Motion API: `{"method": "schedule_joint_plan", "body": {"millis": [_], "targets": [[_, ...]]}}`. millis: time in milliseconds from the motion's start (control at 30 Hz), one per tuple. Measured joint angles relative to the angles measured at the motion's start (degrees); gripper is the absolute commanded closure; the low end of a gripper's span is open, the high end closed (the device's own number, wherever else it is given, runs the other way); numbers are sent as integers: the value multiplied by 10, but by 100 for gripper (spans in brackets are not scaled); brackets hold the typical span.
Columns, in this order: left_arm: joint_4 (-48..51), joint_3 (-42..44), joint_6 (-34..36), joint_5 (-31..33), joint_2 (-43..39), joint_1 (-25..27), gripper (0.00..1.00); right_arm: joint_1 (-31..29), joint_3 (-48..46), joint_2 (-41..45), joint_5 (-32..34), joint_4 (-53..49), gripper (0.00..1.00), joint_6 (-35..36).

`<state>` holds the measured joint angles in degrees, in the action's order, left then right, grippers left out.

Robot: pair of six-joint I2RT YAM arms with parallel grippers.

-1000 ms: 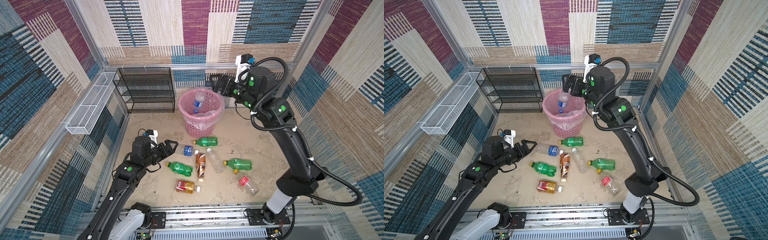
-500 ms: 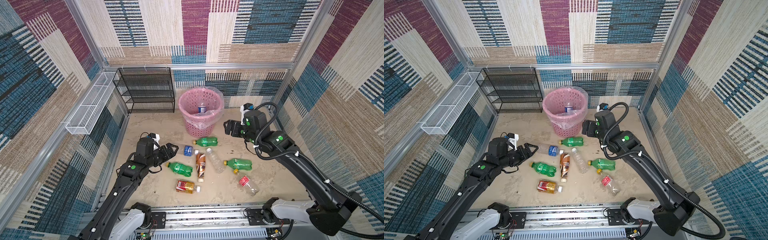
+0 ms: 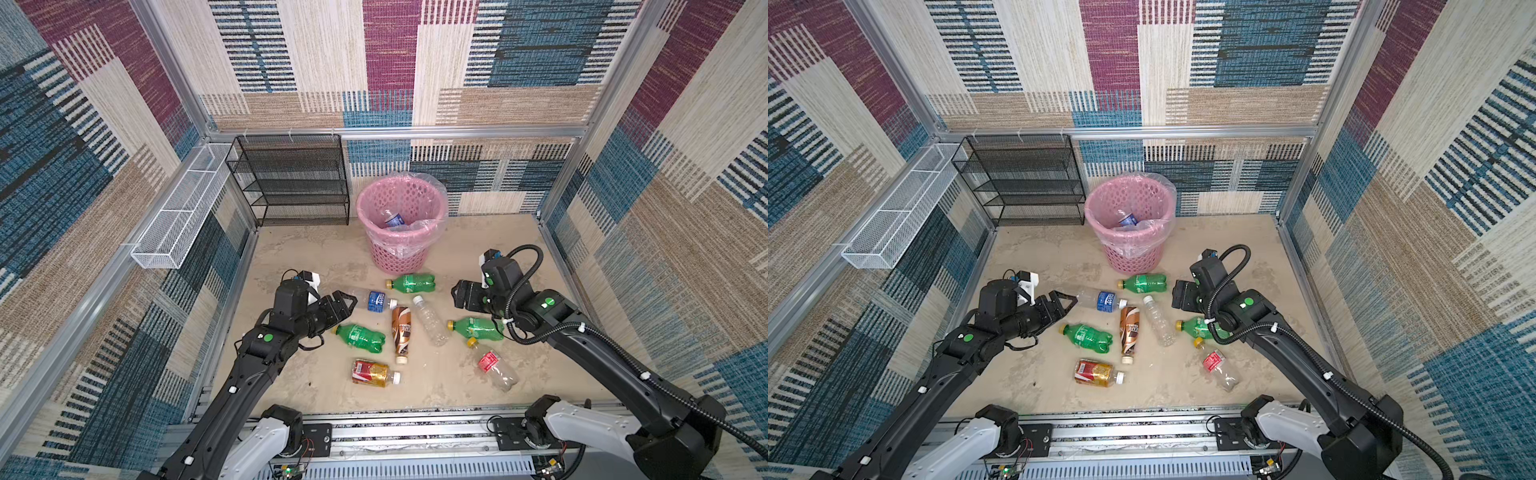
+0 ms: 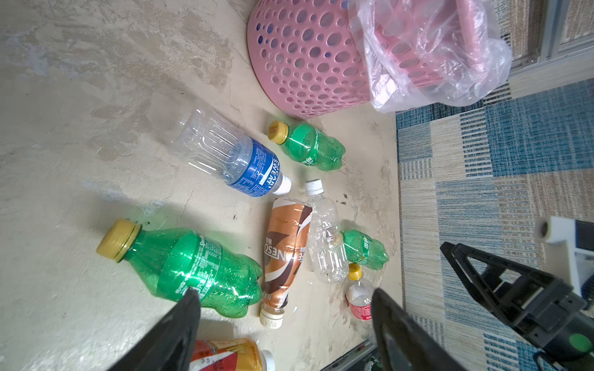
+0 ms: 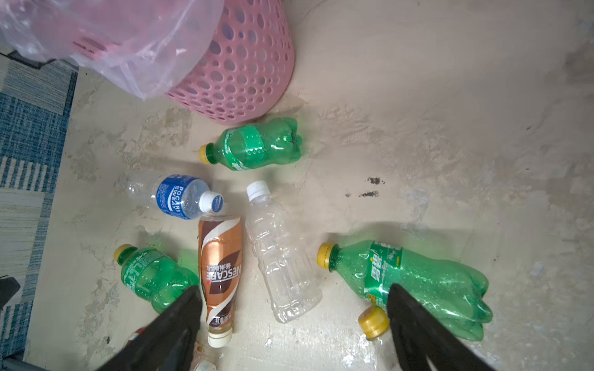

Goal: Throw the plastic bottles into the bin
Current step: 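Lower the right gripper back to the pile over the red-labelled bottle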

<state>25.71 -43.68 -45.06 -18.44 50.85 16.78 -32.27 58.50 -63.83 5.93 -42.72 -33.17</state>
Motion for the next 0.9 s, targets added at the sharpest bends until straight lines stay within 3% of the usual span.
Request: {"method": "schedule_joint_plan", "body": {"millis": [400, 900], "targets": [[-4, 12, -2, 0, 3, 0, 16, 0, -83, 34, -58, -54, 9, -30], [-40, 34, -17, -13, 30, 0, 16, 0, -151, 80, -69, -128, 9, -88]]}}
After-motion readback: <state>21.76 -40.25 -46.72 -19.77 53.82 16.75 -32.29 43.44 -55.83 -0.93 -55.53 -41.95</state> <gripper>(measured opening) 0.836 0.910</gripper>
